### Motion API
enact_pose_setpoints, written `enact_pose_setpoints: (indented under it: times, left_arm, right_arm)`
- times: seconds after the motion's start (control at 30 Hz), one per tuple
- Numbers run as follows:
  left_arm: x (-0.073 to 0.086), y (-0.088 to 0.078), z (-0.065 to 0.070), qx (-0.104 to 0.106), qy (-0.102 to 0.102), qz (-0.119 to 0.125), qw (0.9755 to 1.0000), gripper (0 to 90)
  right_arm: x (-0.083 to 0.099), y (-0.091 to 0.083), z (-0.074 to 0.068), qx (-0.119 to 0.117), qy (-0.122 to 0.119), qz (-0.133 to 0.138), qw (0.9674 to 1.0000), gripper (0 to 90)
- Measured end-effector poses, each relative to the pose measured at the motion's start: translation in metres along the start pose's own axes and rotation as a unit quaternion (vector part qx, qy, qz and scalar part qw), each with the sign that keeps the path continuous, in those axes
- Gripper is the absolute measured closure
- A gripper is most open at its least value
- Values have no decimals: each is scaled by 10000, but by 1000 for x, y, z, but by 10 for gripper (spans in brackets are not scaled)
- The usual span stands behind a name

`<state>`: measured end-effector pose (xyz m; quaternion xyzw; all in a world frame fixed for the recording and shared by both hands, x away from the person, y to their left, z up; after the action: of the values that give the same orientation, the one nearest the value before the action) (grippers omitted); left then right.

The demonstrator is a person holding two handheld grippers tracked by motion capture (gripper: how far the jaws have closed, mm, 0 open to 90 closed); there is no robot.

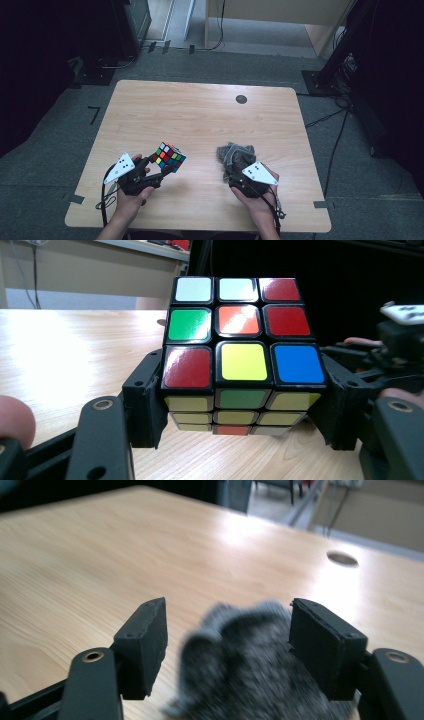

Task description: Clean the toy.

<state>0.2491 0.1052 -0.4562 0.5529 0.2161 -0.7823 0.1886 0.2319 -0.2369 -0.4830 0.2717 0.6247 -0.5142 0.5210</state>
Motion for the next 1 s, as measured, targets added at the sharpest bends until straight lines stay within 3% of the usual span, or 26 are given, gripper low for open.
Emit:
enact_pose_setpoints:
  times: [0.1,0.2,0.23,0.33,0.43,0.47,0.5,0.57,0.8,1.0]
  left_arm:
    - [0,1,1,30,-17,-15,10000,341]
    - [1,6,7,108,11,-89,9999,341]
    - [1,6,7,108,11,-89,9999,341]
    - [1,10,12,168,13,-148,9997,340]
    - [1,13,14,205,-111,-202,9995,340]
    - [1,14,16,235,-134,-233,9994,340]
    - [1,15,18,254,-141,-245,9993,340]
    - [2,16,20,290,-147,-270,9991,340]
    - [4,23,33,532,-191,-452,9974,340]
    - [6,28,38,649,-245,-547,9961,340]
  right_arm:
    - [-9,-6,-8,-295,30,299,9991,307]
    - [-17,-9,-24,-649,-155,515,9964,293]
    - [-17,-9,-24,-649,-155,515,9964,293]
    - [-21,-11,-42,-1036,-319,658,9919,289]
    - [-24,-13,-58,-1382,-418,814,9862,289]
    - [-25,-13,-69,-1552,-475,901,9826,287]
    - [-26,-13,-72,-1597,-505,911,9817,285]
    - [-25,-12,-79,-1657,-581,915,9802,280]
    - [-21,-7,-90,-1610,-720,849,9807,269]
    - [-21,-6,-93,-1329,-837,896,9835,275]
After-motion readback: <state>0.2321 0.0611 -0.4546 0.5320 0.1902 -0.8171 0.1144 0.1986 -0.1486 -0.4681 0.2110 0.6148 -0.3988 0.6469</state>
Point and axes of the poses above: each handheld gripper's, and its own axes: y roughly forward along the jaws, x roughly out of its underside, z roughly to its right, the point moved 1 cm from there along y, roughly forward along the jaws, and after that the axes turned 5 degrees about x, right-handed, at the moved point
